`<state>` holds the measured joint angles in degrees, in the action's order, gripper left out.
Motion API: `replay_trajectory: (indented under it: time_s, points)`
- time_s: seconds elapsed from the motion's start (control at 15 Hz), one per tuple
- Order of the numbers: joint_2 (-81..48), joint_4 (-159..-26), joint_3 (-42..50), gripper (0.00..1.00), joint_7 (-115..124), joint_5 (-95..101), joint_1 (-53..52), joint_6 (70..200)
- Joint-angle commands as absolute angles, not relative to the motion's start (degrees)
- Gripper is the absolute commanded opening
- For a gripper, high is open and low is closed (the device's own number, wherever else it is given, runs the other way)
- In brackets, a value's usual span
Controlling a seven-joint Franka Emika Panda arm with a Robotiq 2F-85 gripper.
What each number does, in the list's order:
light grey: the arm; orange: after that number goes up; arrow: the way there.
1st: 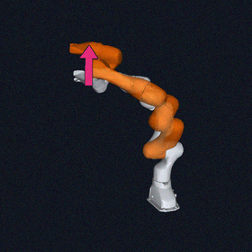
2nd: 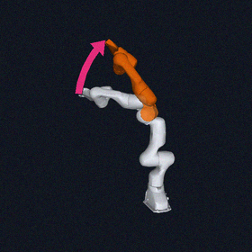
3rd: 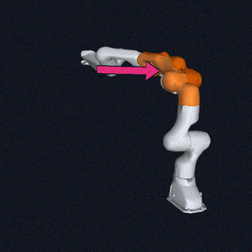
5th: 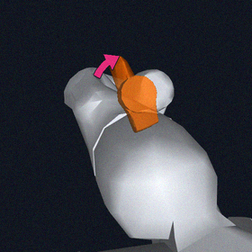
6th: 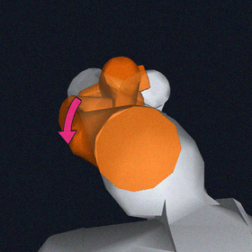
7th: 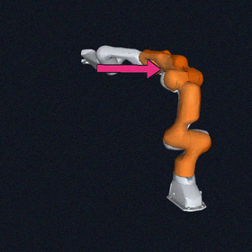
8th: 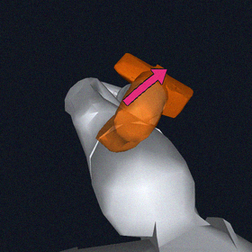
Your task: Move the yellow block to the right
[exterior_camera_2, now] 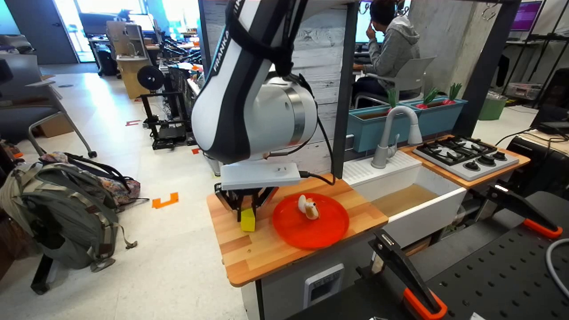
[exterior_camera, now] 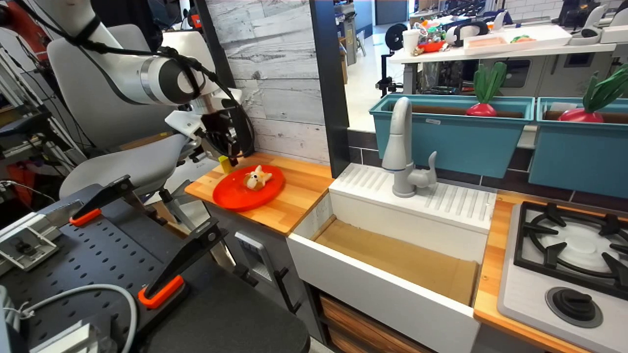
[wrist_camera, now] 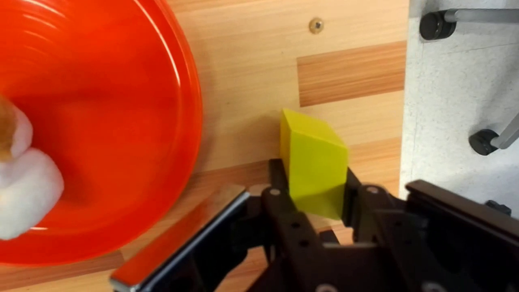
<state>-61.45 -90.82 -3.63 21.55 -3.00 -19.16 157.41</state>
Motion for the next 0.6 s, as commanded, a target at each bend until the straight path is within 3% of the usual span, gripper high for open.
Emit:
replay_trajectory:
  time_s: [0.0, 0.53]
  points:
    - [-54.4, -97.2, -1.8, 0.08, 23.5, -4.5, -20.2, 157.8]
    - [-40.7, -110.2, 1.0, 0.08, 22.3, -4.2, -15.0, 157.8]
